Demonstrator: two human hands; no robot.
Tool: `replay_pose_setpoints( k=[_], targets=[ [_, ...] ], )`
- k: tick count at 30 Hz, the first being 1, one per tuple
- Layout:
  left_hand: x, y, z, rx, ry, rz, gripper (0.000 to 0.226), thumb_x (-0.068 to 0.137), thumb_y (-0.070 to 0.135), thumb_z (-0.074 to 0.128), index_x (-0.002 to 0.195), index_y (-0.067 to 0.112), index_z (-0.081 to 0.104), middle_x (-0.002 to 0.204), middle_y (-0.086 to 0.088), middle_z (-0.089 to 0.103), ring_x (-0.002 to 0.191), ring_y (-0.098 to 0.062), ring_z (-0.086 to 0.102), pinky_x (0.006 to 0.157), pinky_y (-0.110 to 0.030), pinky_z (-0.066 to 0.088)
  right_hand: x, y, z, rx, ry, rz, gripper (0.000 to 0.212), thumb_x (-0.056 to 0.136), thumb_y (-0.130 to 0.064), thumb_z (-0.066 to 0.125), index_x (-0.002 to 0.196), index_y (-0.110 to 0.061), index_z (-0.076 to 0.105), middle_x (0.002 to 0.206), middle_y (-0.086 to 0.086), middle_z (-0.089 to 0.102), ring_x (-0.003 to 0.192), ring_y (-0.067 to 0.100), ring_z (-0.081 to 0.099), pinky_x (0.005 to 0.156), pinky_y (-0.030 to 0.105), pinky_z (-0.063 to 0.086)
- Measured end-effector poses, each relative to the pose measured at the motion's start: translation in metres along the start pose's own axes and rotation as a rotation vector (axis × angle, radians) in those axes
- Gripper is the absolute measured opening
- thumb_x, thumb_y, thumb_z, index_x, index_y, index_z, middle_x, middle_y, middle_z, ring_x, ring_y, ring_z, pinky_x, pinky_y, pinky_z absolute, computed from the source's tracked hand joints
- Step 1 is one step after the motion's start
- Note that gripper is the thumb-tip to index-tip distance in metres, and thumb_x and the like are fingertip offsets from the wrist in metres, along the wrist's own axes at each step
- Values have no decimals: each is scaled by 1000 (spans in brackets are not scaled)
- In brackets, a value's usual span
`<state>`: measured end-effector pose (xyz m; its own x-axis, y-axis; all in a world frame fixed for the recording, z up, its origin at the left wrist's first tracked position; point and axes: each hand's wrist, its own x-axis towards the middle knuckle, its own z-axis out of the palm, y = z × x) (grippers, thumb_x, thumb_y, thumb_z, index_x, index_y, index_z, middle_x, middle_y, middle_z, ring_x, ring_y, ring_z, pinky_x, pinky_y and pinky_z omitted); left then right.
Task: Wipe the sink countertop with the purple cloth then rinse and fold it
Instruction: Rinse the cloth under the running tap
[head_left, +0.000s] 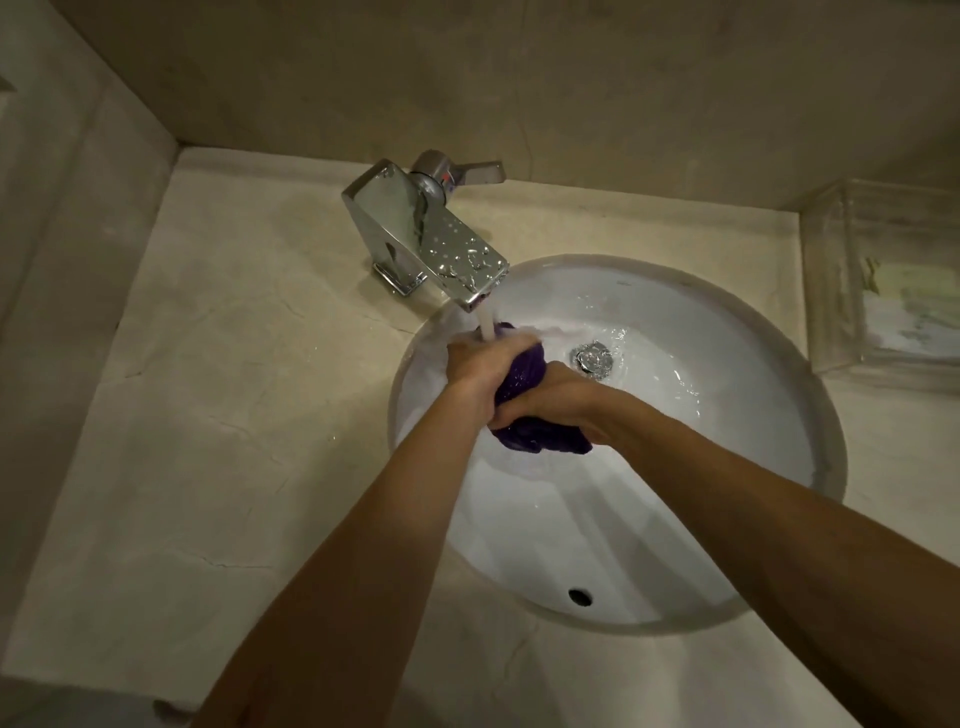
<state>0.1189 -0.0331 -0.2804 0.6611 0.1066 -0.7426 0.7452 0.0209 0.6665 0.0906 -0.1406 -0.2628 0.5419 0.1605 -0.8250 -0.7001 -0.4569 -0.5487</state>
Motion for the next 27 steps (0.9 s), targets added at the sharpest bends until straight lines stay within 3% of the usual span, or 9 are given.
replay_pose_setpoints(
  k=[3, 6, 10, 14, 17, 18, 20, 23, 27],
  targets=[
    [0, 11, -17, 22, -278, -50, 45, 67, 34, 91, 102, 13, 73, 95, -5, 77, 91, -19, 74, 86, -36, 60, -7, 8, -17, 240, -241, 40, 32, 87, -12, 76, 117, -6, 68, 108, 14, 77, 100, 29, 76, 79, 42, 63],
    [6, 13, -27, 17, -411, -138, 79, 53, 55, 93, 118, 17, 71, 111, -7, 76, 104, -24, 73, 97, -48, 55, -14, 5, -29, 393, -326, 91, 27, 87, -20, 70, 112, -8, 67, 97, 8, 79, 81, 18, 77, 59, 27, 59],
    [2, 14, -27, -124, -401, -167, 27, 77, 39, 81, 88, 15, 79, 95, -9, 77, 85, -24, 75, 87, -42, 59, -10, -5, -33, 409, -454, 152, 44, 79, -38, 67, 111, -8, 68, 96, 11, 76, 60, 13, 67, 43, 17, 46],
    [4, 19, -24, -158, -271, -105, 12, 87, 19, 76, 93, 8, 74, 95, -7, 78, 84, -24, 73, 84, -39, 60, -1, -9, -31, 391, -498, 161, 46, 80, -45, 67, 110, -9, 71, 100, 6, 75, 59, 10, 62, 45, 15, 43],
    [11, 23, -25, -80, -285, -125, 13, 88, 18, 69, 79, 9, 72, 80, -7, 74, 63, -22, 66, 62, -33, 54, 5, -12, -24, 296, -423, 174, 37, 86, -43, 71, 102, -9, 69, 86, 2, 73, 57, 10, 61, 45, 16, 44],
    [11, 24, -25, -59, -291, -153, 15, 83, 23, 72, 75, 10, 69, 77, -7, 70, 60, -22, 64, 63, -34, 52, 7, -12, -22, 250, -381, 172, 33, 88, -40, 73, 99, -8, 69, 80, 3, 72, 56, 10, 61, 44, 18, 45],
    [15, 19, -24, -40, -191, -192, 21, 70, 27, 79, 81, 12, 69, 82, -2, 72, 70, -22, 67, 71, -37, 54, 11, -14, -18, 114, -310, 133, 26, 87, -31, 79, 94, -8, 69, 74, 6, 71, 55, 12, 62, 44, 21, 46],
    [16, 9, -14, -94, -80, -153, 16, 78, 17, 76, 90, 12, 68, 89, -9, 73, 63, -20, 66, 53, -26, 52, 12, -16, -5, -29, -216, 92, 19, 79, -19, 84, 83, -10, 69, 67, 9, 68, 46, 15, 58, 40, 20, 41],
    [15, -3, -8, -54, 89, -64, 11, 69, 11, 79, 78, 9, 74, 77, -9, 76, 64, -22, 71, 62, -33, 62, 15, -9, 6, -64, -19, 48, 43, 65, -14, 90, 102, -3, 70, 79, 13, 73, 63, 25, 68, 52, 29, 52]
  ],
)
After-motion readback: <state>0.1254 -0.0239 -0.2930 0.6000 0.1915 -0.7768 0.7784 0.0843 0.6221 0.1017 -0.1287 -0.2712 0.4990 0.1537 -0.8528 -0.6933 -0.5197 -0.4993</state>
